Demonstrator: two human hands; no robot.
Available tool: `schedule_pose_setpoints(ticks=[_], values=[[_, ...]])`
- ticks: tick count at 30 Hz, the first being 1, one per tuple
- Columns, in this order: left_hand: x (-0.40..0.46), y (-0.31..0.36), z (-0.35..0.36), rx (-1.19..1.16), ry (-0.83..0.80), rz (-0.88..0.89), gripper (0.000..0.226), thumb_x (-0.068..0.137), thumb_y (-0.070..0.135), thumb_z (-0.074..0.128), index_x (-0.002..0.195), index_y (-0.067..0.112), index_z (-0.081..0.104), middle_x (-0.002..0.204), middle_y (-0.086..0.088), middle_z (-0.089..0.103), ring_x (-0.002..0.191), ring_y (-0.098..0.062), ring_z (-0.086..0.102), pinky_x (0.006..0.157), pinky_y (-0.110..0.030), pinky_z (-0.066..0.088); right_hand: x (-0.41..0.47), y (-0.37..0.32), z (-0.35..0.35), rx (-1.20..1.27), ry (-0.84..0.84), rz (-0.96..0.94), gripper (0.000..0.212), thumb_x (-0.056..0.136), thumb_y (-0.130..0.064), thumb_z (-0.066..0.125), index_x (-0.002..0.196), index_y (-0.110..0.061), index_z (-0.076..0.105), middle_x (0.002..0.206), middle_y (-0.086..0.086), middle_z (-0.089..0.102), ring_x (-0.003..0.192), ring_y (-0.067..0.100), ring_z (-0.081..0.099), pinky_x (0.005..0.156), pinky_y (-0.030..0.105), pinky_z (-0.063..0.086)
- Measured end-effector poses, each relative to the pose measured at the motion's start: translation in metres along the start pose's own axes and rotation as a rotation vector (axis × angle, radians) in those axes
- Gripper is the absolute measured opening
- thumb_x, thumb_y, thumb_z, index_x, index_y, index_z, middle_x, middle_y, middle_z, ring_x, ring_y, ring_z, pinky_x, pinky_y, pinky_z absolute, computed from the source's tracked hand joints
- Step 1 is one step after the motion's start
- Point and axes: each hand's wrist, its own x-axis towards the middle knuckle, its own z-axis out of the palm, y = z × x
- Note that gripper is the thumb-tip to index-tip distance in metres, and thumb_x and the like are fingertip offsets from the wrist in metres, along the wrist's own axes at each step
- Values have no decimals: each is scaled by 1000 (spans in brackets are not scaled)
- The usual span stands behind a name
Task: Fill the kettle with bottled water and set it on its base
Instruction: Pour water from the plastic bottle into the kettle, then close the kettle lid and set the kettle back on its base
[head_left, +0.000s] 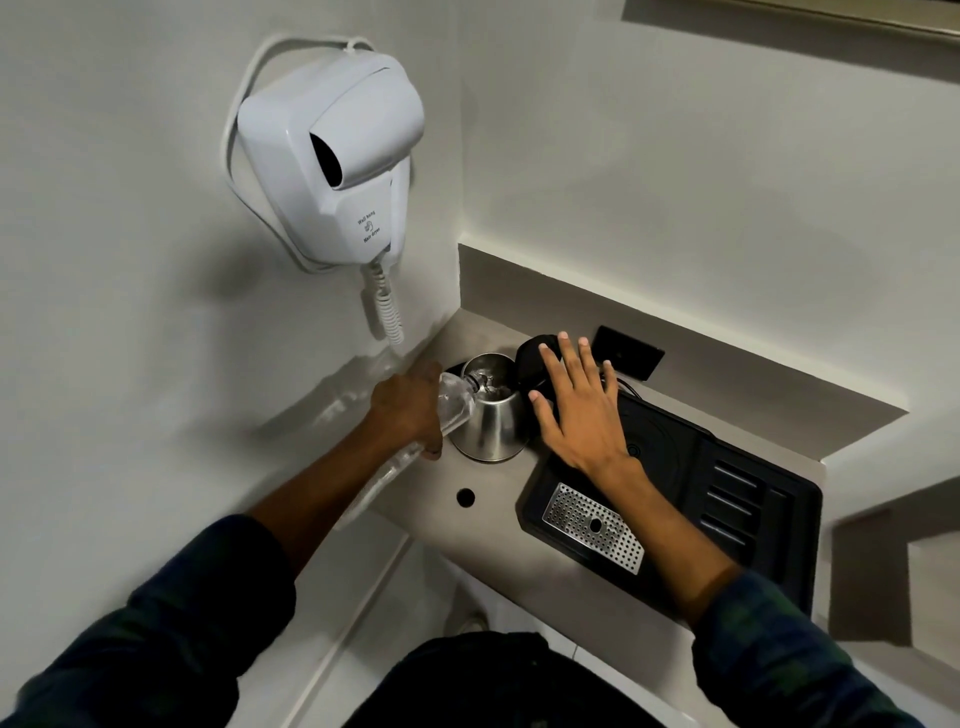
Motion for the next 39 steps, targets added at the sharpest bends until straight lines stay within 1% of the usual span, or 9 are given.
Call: schedule_pose_setpoints(ticks=[6, 10, 14, 17, 23, 25, 28, 33, 39], values=[[-2, -8, 13, -113, 64, 31, 124, 37, 47, 100, 142, 26, 36, 114, -2, 70, 92, -29, 70, 70, -32, 43, -2, 0, 1, 21, 5, 7, 67, 106, -52, 35, 166, -27, 21, 178, 4, 10, 165, 28, 4, 130, 61, 10], [-4, -14, 28, -248, 180, 67, 125, 32, 47, 100, 136, 31, 34, 102, 8, 64, 73, -16, 53, 65, -29, 41, -1, -1, 1, 33, 5, 10, 67, 105, -51, 35, 167, -27, 21, 178, 4, 9, 165, 28, 4, 131, 60, 9], [-9, -14, 40, -423, 293, 79, 118, 37, 41, 98, 135, 37, 32, 104, 18, 54, 88, -20, 67, 67, -26, 42, -1, -4, 3, 125, 28, 30, 67, 105, -48, 40, 166, -26, 23, 177, 3, 13, 165, 28, 7, 129, 58, 13], [-16, -19, 50, -667, 420, 35, 110, 43, 45, 91, 137, 37, 34, 112, 30, 60, 93, 1, 60, 69, -8, 42, 5, -9, 4, 406, 44, 120, 73, 103, -40, 56, 166, -24, 22, 176, 3, 20, 164, 27, 11, 128, 56, 17], [-21, -32, 75, -914, 580, -192, 106, 57, 21, 96, 145, 28, 39, 128, 3, 64, 110, -18, 65, 90, -27, 49, 45, -15, -5, 664, -116, 78, 80, 91, -35, 80, 159, -30, 39, 171, 1, 33, 159, 22, 28, 126, 41, 26], [-20, -34, 76, -946, 598, -225, 107, 56, 22, 98, 145, 27, 40, 127, -1, 65, 113, -22, 66, 93, -29, 52, 59, -22, -6, 620, -205, 35, 86, 86, -40, 84, 158, -33, 38, 167, -1, 40, 153, 21, 37, 122, 38, 30], [-23, -39, 80, -987, 640, -215, 110, 56, 24, 101, 147, 22, 40, 133, -4, 65, 117, -23, 65, 96, -27, 51, 79, -37, 1, 419, -291, -79, 88, 81, -46, 85, 156, -30, 42, 161, 0, 47, 148, 26, 44, 122, 53, 36], [-30, -51, 94, -996, 584, -209, 118, 58, 33, 102, 153, 16, 33, 143, -7, 60, 127, -26, 61, 99, -23, 45, 86, -52, 19, 117, -476, -149, 90, 86, -51, 79, 162, -30, 34, 170, -2, 34, 155, 31, 31, 117, 59, 32], [-43, -42, 118, -800, 644, -226, 138, 56, 36, 102, 160, -4, 21, 165, -25, 26, 154, -44, 26, 122, -55, 32, 57, -55, 37, 0, -333, -27, 77, 102, -68, 37, 166, -30, 19, 175, 5, 21, 160, 35, 21, 125, 65, 19]])
